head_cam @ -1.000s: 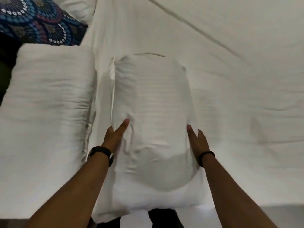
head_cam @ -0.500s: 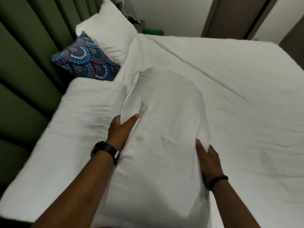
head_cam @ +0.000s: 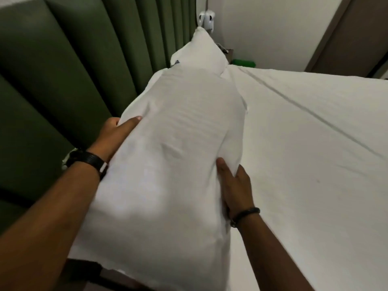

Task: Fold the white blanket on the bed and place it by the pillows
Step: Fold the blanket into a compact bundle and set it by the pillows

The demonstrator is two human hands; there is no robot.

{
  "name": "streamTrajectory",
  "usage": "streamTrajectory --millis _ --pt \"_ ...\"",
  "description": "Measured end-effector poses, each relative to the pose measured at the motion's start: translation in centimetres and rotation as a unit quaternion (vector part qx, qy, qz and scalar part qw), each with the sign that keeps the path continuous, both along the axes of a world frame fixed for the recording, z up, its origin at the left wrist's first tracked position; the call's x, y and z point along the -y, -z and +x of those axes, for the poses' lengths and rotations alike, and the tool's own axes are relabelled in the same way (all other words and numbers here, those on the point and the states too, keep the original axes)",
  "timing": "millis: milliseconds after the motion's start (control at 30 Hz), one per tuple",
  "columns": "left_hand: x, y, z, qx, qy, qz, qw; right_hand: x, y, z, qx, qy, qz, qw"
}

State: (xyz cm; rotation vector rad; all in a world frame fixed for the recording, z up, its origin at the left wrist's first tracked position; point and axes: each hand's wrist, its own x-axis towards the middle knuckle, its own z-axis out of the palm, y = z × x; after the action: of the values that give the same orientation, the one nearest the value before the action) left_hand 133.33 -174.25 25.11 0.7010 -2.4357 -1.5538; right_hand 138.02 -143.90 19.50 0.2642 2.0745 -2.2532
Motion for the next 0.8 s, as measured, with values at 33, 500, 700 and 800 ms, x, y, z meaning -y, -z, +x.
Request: streamTrajectory --millis 33,500,700,800 --pt "1.8 0.6 0.0 0.01 -0.002 -0.012 1.0 1.6 0.6 -0.1 0.007 -0.017 -0.005 1.0" --pt "4.6 13.8 7.5 0.019 -0.023 -0.296 0.955 10.9 9.5 -1.1 -0.062 -0.019 0.34 0.938" --pt "2.1 15.5 7.7 0.03 0.208 -0.457 0.864 9.4 11.0 -5.8 -0.131 -0.305 0.537 0.775" --pt "1.9 15.9 8.2 0.093 0.185 -0.441 0.873 6.3 11.3 -6.7 0.04 -0.28 0.509 0.813"
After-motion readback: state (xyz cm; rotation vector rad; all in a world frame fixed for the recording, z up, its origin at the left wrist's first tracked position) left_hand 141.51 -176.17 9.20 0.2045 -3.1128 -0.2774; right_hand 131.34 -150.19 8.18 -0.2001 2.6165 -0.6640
